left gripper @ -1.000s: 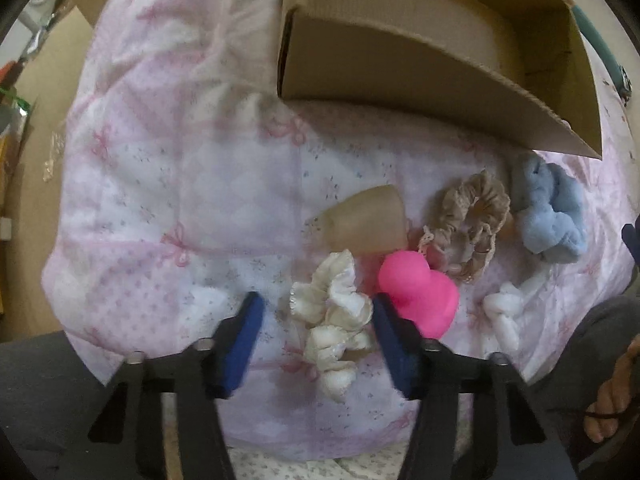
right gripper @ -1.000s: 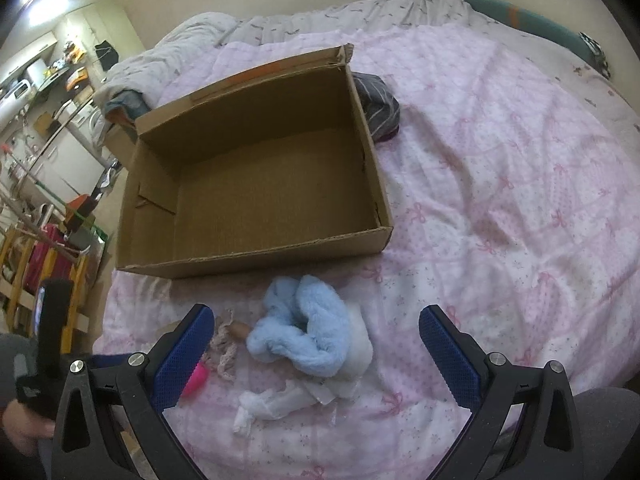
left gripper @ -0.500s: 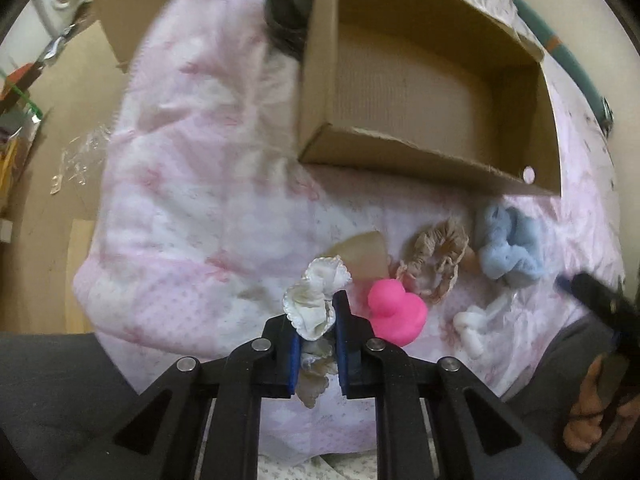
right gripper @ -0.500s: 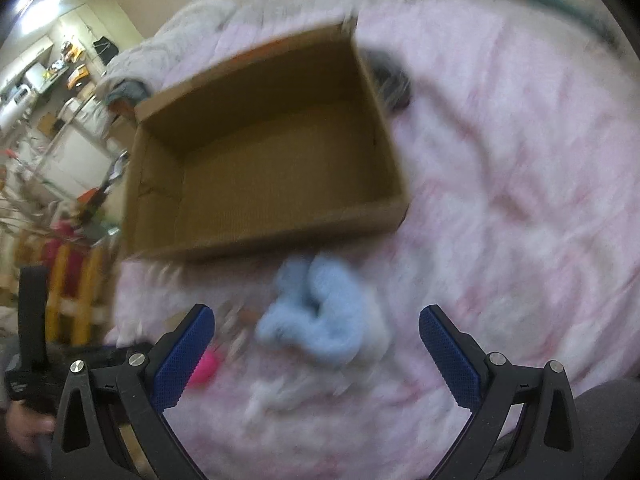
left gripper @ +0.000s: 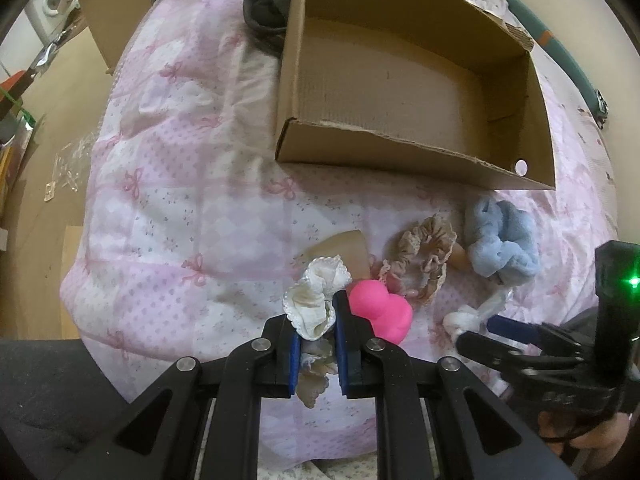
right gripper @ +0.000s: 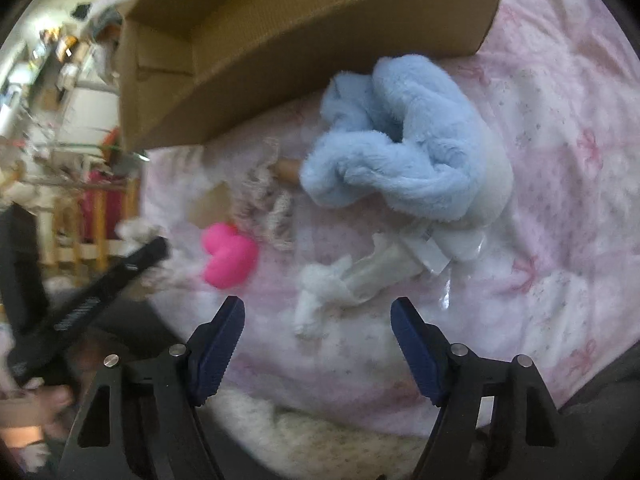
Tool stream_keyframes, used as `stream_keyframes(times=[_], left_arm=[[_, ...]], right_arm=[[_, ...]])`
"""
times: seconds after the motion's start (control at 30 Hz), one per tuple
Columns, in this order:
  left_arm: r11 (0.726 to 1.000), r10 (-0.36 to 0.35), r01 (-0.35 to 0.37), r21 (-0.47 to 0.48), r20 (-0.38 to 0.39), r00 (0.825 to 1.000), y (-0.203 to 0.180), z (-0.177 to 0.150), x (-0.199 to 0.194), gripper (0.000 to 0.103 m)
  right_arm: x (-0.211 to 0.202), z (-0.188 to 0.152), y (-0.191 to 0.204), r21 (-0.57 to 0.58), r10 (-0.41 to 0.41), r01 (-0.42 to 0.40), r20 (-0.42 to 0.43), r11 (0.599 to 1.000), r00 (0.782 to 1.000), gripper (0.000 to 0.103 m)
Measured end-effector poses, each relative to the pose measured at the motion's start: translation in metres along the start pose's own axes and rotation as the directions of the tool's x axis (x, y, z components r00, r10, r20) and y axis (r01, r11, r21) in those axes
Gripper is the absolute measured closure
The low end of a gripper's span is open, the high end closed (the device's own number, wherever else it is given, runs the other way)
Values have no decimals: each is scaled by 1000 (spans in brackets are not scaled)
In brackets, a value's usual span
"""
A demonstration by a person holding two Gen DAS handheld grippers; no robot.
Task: Organize soft objects
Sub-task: 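Grasp the cream scrunchie with the left tool while the right tool grasps the white sock, then carry both items over the box and open both tools to drop them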
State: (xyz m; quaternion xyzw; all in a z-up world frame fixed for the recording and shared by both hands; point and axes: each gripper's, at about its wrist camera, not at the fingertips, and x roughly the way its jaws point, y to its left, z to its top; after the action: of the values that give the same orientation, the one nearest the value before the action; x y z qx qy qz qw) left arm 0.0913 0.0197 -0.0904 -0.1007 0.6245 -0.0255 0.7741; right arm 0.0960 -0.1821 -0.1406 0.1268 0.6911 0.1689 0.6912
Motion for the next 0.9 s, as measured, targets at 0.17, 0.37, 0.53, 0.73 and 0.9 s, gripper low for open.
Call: stream_keyframes(times=[0.17, 0.37, 0.53, 0.73, 0.9], left_arm=[[1000, 5, -5, -8, 1, 1000, 1, 0, 0, 90], [999, 25, -25, -20, -5, 1000, 4, -2, 0, 90], [998, 48, -48, -33, 7, 999, 7, -3, 0, 90], [997, 80, -79, -18, 53, 995, 6, -6, -6, 90], [996, 88, -90, 5, 168, 982, 0, -12, -31, 90]], right_arm=[[16, 5, 16, -77, -89, 90, 17, 993, 996, 36], [16, 2, 24, -107, -69, 73, 44, 992, 997, 66], [-3, -5, 37, -155, 27, -8, 122, 988, 992, 67], [-19, -8, 44, -182, 63, -32, 167, 983, 984, 67], [-36, -11, 38, -189, 88, -45, 223, 981, 971, 67]])
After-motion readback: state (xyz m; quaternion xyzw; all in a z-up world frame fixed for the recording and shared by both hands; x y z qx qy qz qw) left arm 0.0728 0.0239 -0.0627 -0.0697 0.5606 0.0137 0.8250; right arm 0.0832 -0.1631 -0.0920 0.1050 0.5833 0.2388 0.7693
